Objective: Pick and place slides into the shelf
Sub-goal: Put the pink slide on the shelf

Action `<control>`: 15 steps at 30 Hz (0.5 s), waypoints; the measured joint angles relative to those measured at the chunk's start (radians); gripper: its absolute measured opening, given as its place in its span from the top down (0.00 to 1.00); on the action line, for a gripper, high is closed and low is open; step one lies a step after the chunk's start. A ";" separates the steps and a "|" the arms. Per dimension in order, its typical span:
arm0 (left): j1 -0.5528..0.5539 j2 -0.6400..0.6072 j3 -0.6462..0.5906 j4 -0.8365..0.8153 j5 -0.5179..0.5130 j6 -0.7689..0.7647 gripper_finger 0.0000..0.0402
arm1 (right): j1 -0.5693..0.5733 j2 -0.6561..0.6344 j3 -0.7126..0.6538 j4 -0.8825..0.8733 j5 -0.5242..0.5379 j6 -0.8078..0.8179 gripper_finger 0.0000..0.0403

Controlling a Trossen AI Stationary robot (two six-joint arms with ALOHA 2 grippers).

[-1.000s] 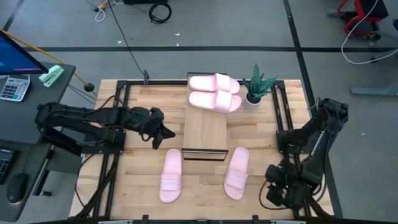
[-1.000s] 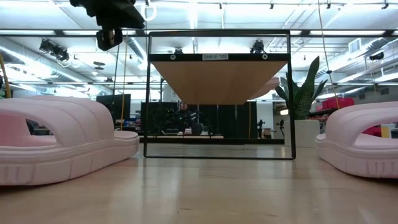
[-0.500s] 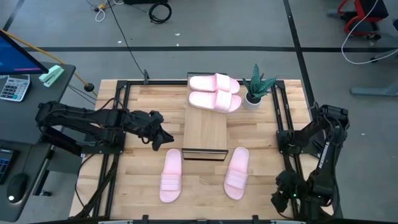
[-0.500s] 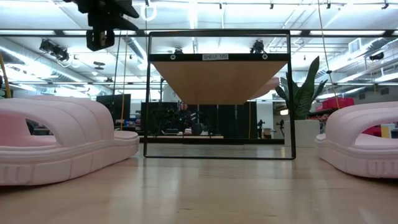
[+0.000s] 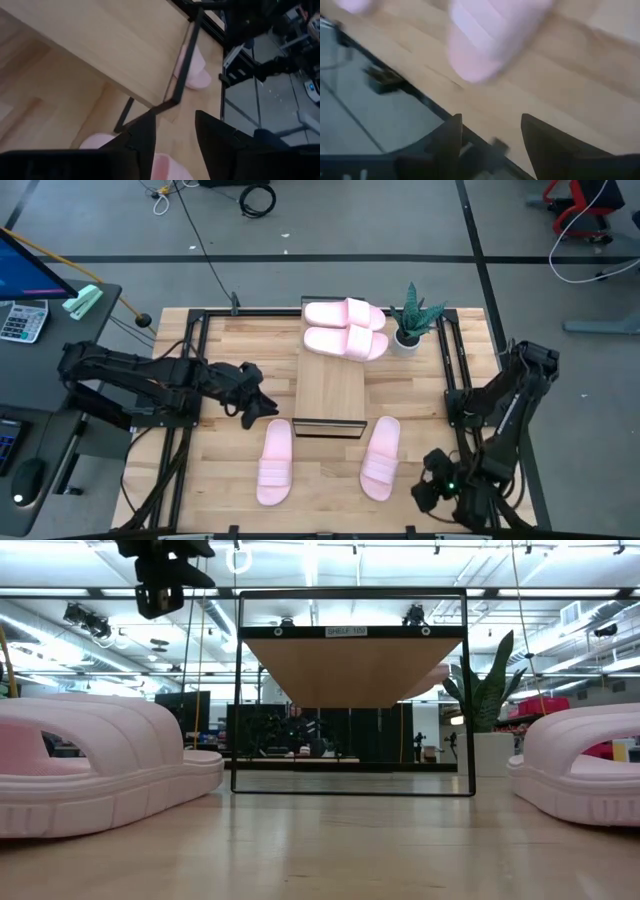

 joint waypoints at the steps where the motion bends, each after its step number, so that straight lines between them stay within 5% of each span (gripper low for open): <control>1: -0.007 0.000 0.000 0.000 0.000 0.005 0.64 | -0.009 -0.019 0.000 -0.007 0.022 -0.011 0.48; 8: -0.042 0.000 0.000 0.000 0.002 0.053 0.65 | -0.077 -0.141 0.000 -0.032 0.126 -0.006 0.48; 15: -0.045 0.000 0.000 0.000 0.001 0.056 0.67 | -0.110 -0.120 0.000 0.045 0.119 0.045 0.48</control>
